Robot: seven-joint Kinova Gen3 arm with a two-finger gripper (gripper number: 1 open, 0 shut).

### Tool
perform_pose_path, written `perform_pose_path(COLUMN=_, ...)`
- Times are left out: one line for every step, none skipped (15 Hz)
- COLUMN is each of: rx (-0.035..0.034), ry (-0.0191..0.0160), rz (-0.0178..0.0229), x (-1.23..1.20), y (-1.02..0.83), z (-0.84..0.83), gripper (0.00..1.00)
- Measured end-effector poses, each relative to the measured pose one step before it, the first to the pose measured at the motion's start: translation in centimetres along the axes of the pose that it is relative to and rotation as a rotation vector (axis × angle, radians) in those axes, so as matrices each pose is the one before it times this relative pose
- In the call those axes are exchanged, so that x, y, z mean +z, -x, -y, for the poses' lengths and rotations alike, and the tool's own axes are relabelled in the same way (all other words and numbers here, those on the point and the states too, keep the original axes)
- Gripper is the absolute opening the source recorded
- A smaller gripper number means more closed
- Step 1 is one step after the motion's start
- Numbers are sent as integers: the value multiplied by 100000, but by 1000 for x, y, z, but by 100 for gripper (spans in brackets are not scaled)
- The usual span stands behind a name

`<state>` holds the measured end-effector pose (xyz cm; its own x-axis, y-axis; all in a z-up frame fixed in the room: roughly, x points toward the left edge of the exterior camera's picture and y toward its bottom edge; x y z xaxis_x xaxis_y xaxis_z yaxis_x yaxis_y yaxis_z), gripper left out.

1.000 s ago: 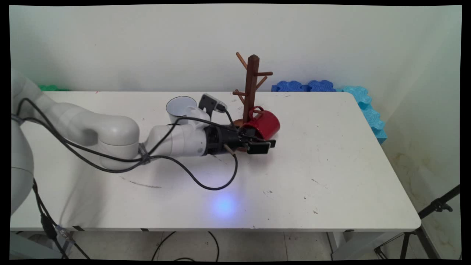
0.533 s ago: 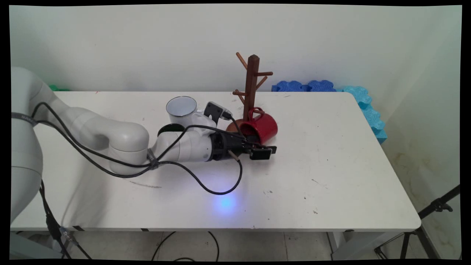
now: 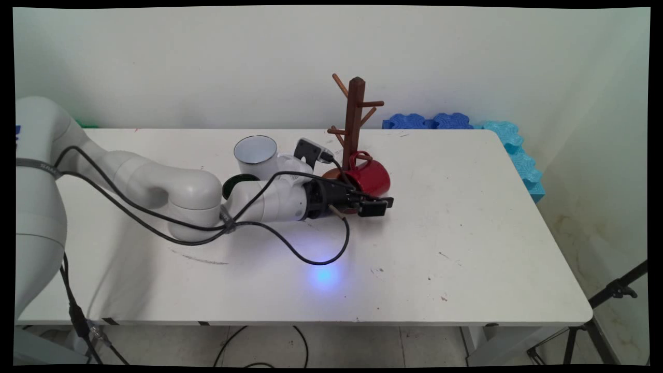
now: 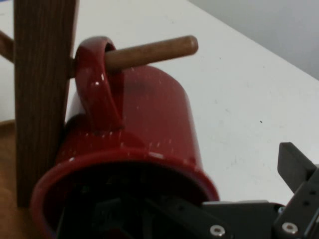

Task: Pick up the red mug from the rack, then place the picked object on the table

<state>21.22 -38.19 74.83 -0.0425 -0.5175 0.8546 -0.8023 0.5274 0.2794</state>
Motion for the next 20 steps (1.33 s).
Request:
perform_pose_path(rx=132, ry=-114, rz=-94, x=129, y=-52, z=-1, gripper=100)
perform_pose_path(rx=170, ry=-207, rz=-12, x=122, y=-22, z=21, gripper=100)
perform_pose_path(rx=128, ry=-201, rz=-3, x=104, y=-17, z=25, gripper=0)
perform_pose_path(rx=71, ry=-205, rz=-2, x=59, y=0, z=41, gripper=0)
perform_pose_path(rx=78, ry=-271, rz=-1, x=80, y=0, z=61, gripper=0)
perform_pose_path(rx=182, ry=-111, rz=-26, x=72, y=3, z=46, gripper=0)
perform_pose_path(rx=203, ry=20, rz=-56, x=34, y=6, z=23, gripper=0)
perform_pose_path(rx=212, ry=-4, rz=-88, x=26, y=4, z=26, gripper=0)
perform_pose_path(rx=206, ry=44, rz=-108, x=4, y=5, z=21, gripper=0)
perform_pose_path(rx=248, ry=64, rz=-155, x=-42, y=-4, z=7, gripper=0)
perform_pose_path(rx=128, ry=20, rz=-131, x=-56, y=-3, z=6, gripper=0)
perform_pose_path(rx=217, ry=109, rz=-88, x=-58, y=19, z=-9, gripper=0)
perform_pose_path(rx=183, ry=66, rz=-184, x=-138, y=15, z=7, gripper=0)
perform_pose_path(rx=235, ry=250, rz=-109, x=-58, y=-6, z=-52, gripper=0)
perform_pose_path(rx=186, ry=256, rz=-184, x=-118, y=-23, z=-63, gripper=0)
perform_pose_path(rx=159, ry=363, rz=-177, x=-153, y=-26, z=-111, gripper=0)
perform_pose_path(rx=242, ry=642, rz=-181, x=-248, y=-27, z=-204, gripper=0)
perform_pose_path(rx=314, ry=775, rz=-171, x=-249, y=-23, z=-243, gripper=0)
perform_pose_path(rx=374, ry=889, rz=-322, x=-248, y=-70, z=-296, gripper=0)
perform_pose_path(rx=285, ry=675, rz=-698, x=-343, y=-130, z=-317, gripper=0)
